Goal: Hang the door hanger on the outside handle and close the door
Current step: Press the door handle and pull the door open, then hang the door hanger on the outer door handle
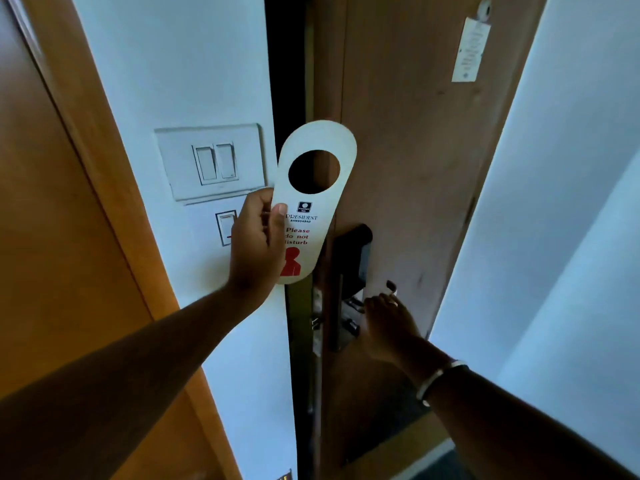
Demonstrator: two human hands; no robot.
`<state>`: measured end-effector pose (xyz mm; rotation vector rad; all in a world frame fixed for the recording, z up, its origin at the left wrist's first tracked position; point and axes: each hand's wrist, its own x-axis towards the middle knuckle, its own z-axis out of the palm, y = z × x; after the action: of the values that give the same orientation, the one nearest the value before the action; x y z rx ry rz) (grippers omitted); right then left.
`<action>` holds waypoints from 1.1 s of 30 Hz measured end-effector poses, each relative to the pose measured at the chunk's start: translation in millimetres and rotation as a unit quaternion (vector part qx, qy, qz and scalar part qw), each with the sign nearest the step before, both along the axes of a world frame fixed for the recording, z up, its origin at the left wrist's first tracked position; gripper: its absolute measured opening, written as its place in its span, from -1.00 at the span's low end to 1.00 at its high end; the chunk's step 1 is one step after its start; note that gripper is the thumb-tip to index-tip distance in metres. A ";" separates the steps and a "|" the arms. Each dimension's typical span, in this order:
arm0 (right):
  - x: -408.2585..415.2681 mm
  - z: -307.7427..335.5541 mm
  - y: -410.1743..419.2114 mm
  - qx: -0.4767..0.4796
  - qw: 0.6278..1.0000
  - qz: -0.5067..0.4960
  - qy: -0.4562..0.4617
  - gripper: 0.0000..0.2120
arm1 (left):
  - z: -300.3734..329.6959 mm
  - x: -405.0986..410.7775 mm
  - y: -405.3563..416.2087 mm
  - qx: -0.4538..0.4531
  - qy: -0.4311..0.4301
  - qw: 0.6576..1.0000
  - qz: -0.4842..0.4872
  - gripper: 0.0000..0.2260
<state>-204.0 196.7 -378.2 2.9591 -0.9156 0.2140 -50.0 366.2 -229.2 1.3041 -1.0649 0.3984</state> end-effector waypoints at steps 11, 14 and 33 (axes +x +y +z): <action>-117.7 23.5 39.6 0.065 0.981 -0.166 -0.074 -0.29 | -25.1 -10.6 -7.9 0.088 0.003 0.994 -0.066 -0.80; -139.9 56.4 51.3 0.079 0.957 -0.210 -0.186 -0.33 | -32.1 -15.1 -20.6 0.125 0.021 0.989 -0.082 -0.79; -198.2 294.7 73.8 0.087 0.751 -0.228 -0.614 -0.68 | -35.5 -110.9 -93.9 0.166 0.083 0.962 -0.199 -0.87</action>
<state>-402.3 270.5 -83.5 2.2581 -1.6950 2.2567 -160.9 272.3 -264.8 1.3462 -1.2516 -0.1979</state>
